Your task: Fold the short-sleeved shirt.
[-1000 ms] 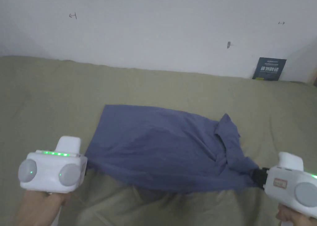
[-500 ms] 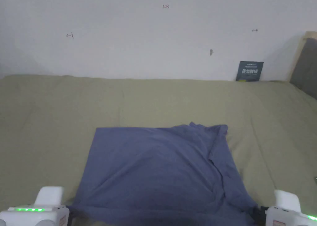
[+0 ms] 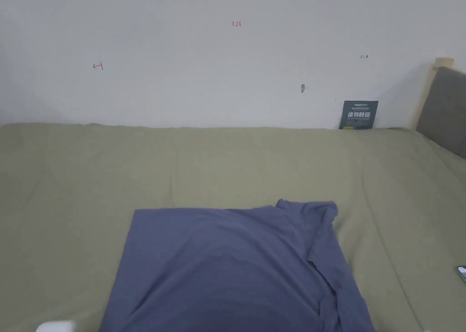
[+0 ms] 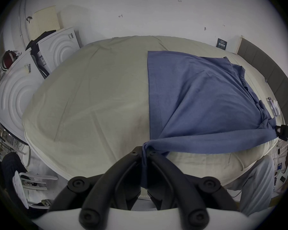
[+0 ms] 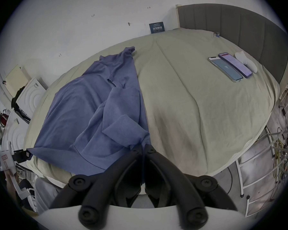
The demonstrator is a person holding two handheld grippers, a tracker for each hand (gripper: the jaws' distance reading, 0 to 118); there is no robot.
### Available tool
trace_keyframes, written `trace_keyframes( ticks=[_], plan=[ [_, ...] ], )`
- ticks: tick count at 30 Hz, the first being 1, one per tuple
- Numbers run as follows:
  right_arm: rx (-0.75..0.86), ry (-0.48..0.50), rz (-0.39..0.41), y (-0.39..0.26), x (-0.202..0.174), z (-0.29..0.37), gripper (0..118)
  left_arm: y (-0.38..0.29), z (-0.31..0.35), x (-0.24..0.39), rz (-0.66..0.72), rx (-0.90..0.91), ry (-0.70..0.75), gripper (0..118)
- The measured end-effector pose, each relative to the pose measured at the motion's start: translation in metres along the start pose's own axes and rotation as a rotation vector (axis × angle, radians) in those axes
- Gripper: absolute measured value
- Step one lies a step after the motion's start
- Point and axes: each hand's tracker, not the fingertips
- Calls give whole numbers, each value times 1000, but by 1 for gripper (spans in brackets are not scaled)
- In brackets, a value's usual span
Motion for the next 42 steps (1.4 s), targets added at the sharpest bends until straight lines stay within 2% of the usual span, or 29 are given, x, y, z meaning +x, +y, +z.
trace_keyframes(
  ticks=[5,6,7,8,9,10,11,12,13,14,15,17,18,19,21,22,23,24,26,30,32,33,34,35,37,38,41,42],
  plan=[
    [-21,-14,-22,-3,0,-3,4,1,-2,0,12,-9,-12,3],
    [-25,-14,-20,-3,0,-4,8,-1,2,-1,16,-5,-12,3],
    [-32,-28,-12,-2,-2,-4,17,0,3,-2,17,-5,-17,3],
    [-40,-58,-1,-2,-2,-5,38,1,3,-2,20,-5,-19,4],
    [-36,-77,17,-3,-2,-3,84,2,3,-3,31,-1,-25,19],
    [-30,-92,32,-3,-2,-2,114,1,6,-3,43,5,-35,53],
    [-33,-98,38,-4,-1,0,118,1,7,-5,58,-4,-43,98],
    [-35,-121,41,-6,-1,8,117,2,6,-5,69,-21,-46,118],
    [2,-104,61,-3,-2,12,117,1,5,-6,75,-44,-59,115],
    [-14,-95,63,-1,-2,14,117,-4,10,-3,147,-18,-107,116],
    [-16,-96,65,1,-3,17,117,-20,8,-10,77,-23,-72,116],
    [-16,-84,69,0,0,25,116,-32,8,-8,50,-30,-46,116],
    [-35,-82,80,1,-1,26,105,-14,24,-4,37,-14,-38,115],
    [-39,-67,98,2,-2,28,83,-2,39,-3,44,6,-36,109],
    [2,-57,128,-3,-1,38,59,-1,52,-5,47,10,-63,92],
    [10,-90,145,-4,-2,38,59,-7,50,-8,34,-2,-92,92],
    [15,-105,162,-4,-1,37,18,-9,54,-9,31,4,-97,50],
    [29,-83,153,-5,3,40,0,-12,55,-11,60,9,-88,0],
    [5,-49,144,-2,7,38,0,-12,60,-9,27,12,-61,0],
    [24,-55,144,-4,9,43,0,-15,56,-18,99,-21,-140,0],
    [21,-55,137,-4,10,42,0,-14,53,-24,88,-15,-165,0],
    [17,-48,135,-5,10,41,0,-11,51,-26,77,-25,-197,29],
    [16,-47,135,-5,10,40,0,-10,40,-27,60,-51,-211,78],
    [16,-51,137,-5,10,39,0,-8,25,-30,28,-79,-222,118],
    [12,-46,150,-6,8,39,0,-18,13,-26,8,-47,-170,116],
    [12,-46,153,-6,8,39,0,-19,19,-5,-17,-87,-145,116],
    [11,-38,150,-5,8,38,0,-25,10,8,-1,-60,-66,116],
    [6,-35,151,-4,10,36,0,-6,7,-12,-9,-67,-79,116]
  ],
)
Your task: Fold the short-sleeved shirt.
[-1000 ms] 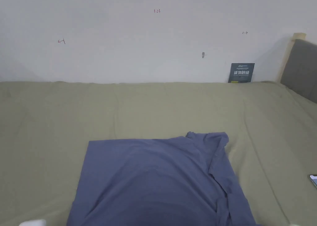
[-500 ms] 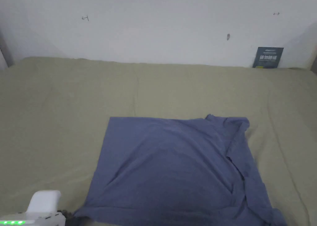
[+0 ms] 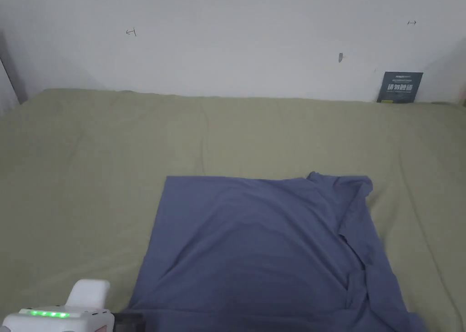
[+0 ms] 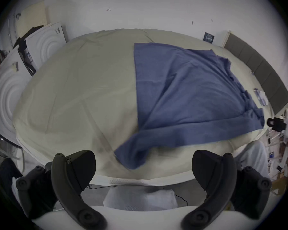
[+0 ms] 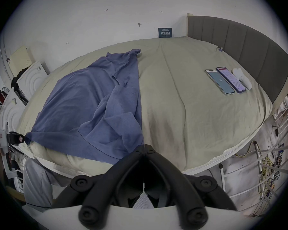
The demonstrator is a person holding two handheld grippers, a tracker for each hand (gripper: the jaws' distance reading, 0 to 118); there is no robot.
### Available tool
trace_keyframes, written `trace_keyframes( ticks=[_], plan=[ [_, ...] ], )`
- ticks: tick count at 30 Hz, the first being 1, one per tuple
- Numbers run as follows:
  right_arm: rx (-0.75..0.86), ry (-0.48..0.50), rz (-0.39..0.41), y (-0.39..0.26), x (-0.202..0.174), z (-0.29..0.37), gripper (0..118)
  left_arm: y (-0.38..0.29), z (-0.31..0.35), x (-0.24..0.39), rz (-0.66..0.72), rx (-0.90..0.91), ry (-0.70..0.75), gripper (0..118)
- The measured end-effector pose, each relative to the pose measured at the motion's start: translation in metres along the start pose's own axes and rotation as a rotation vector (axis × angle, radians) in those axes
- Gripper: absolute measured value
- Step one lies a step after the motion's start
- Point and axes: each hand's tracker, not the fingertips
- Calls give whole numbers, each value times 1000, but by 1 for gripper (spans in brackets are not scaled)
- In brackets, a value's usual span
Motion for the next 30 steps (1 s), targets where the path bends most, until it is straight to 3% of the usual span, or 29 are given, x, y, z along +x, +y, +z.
trace_keyframes(
  ticks=[2,3,4,5,6,8,14,15,17,18,22,27,28,29,30],
  plan=[
    [-6,-11,5,0,1,-3,0,7,-10,-10,29,-16,-4,115],
    [-9,-8,4,1,3,-4,0,8,-15,-12,35,-32,-26,106],
    [-16,-9,1,1,4,-6,0,10,-19,-14,31,-58,-32,85],
    [-18,-11,-3,1,5,-7,0,5,-29,-15,19,-57,-9,40],
    [-20,-13,-2,1,5,-8,0,5,-30,-16,9,-62,-10,7],
    [-21,-13,3,1,4,-8,0,1,-14,-4,14,25,-50,7],
    [-20,-8,13,1,2,-10,1,6,13,29,-28,-18,8,7],
    [-18,-13,13,1,2,-11,18,5,16,32,-23,-17,9,7],
    [-32,-4,-2,2,5,-18,94,10,10,16,4,-32,-24,7],
    [-38,10,-19,3,5,-20,116,12,12,17,8,-32,-24,7],
    [-57,57,-42,8,1,-25,116,15,8,10,12,-32,-26,7],
    [-112,92,8,6,-9,-32,112,14,10,12,15,-31,-23,7],
    [-108,92,5,5,-10,-36,103,12,7,12,15,-29,-21,7],
    [-114,90,8,5,-11,-39,83,12,5,11,14,-32,-20,7],
    [-111,88,6,5,-10,-40,42,13,4,10,15,-37,-19,7]
  ],
)
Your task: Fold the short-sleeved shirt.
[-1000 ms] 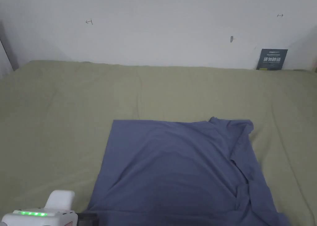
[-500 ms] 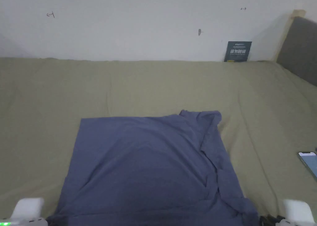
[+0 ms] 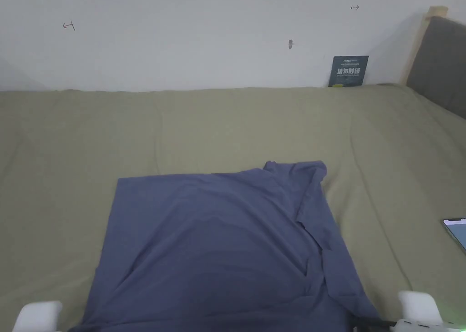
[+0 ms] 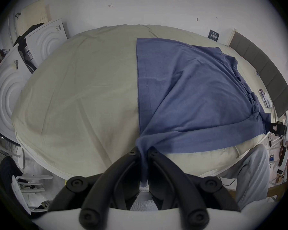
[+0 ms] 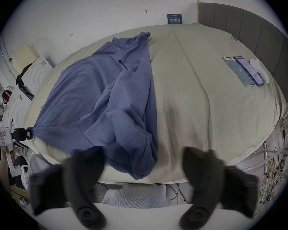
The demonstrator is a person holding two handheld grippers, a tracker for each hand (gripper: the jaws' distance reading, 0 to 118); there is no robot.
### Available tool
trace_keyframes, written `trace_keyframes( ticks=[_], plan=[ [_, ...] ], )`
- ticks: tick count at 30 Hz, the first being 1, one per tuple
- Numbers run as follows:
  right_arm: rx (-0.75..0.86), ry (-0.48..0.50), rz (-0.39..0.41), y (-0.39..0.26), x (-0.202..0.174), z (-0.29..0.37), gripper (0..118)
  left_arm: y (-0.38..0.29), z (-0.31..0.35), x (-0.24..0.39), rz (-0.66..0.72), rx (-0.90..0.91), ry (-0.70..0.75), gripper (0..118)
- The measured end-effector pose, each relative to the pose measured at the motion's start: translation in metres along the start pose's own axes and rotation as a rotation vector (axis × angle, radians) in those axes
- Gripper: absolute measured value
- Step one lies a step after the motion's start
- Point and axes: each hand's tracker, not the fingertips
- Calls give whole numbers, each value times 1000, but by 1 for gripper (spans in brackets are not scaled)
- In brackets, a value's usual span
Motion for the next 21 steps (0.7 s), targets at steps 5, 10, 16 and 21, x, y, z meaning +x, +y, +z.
trace_keyframes(
  ticks=[5,10,16,21],
  plan=[
    [3,1,23,3,-1,6,6,-1,2,2,3,4,4,7],
    [31,2,4,6,3,17,6,1,4,1,9,7,-3,7],
    [66,5,16,26,-3,31,6,18,13,-1,15,49,-16,7],
    [107,18,16,59,-8,35,6,46,12,1,-1,88,-16,7]
  ],
)
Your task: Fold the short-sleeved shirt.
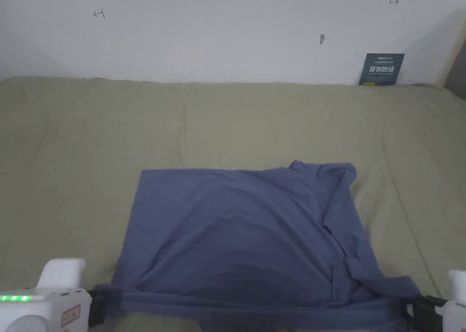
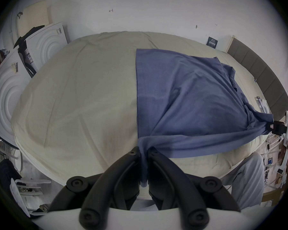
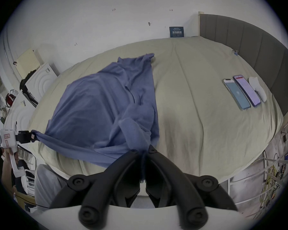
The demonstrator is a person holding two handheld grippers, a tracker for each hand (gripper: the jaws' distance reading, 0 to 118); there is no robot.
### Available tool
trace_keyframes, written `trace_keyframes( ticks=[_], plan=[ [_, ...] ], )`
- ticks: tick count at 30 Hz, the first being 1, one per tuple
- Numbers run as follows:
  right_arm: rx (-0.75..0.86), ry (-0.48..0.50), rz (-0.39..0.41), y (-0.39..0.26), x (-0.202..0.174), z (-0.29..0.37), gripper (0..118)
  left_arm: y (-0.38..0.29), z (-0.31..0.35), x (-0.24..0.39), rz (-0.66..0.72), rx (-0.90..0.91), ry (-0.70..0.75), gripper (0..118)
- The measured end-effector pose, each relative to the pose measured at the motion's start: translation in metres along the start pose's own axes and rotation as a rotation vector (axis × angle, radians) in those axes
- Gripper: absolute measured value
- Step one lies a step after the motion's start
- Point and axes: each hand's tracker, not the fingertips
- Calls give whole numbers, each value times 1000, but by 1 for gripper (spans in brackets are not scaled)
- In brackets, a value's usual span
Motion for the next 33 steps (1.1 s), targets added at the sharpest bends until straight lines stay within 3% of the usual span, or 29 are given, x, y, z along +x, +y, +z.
trace_keyframes(
  ticks=[7,18,25,26,27,28,29,30,31,33],
  plan=[
    [15,-9,8,56,-6,-22,6,51,-20,3,-9,40,-5,7],
    [-93,-64,52,141,-12,-116,6,119,-99,3,-6,-5,12,7],
    [-174,-83,-9,163,-7,-166,6,135,-138,3,32,-43,11,7],
    [-200,-83,-32,164,-7,-170,10,134,-143,4,34,-50,13,7],
    [-211,-97,-54,163,-9,-170,39,133,-148,3,42,-57,10,12],
    [-212,-111,-67,162,-9,-172,79,132,-151,1,63,-69,8,37],
    [-218,-103,-67,160,-7,-172,109,131,-152,1,78,-83,35,85],
    [-210,-98,-71,156,-6,-169,118,128,-154,-1,82,-83,37,118],
    [-179,-88,-73,154,-2,-165,118,120,-148,-1,160,11,25,113],
    [-174,-91,-65,148,1,-153,118,117,-135,-9,132,-45,25,114]
  ],
)
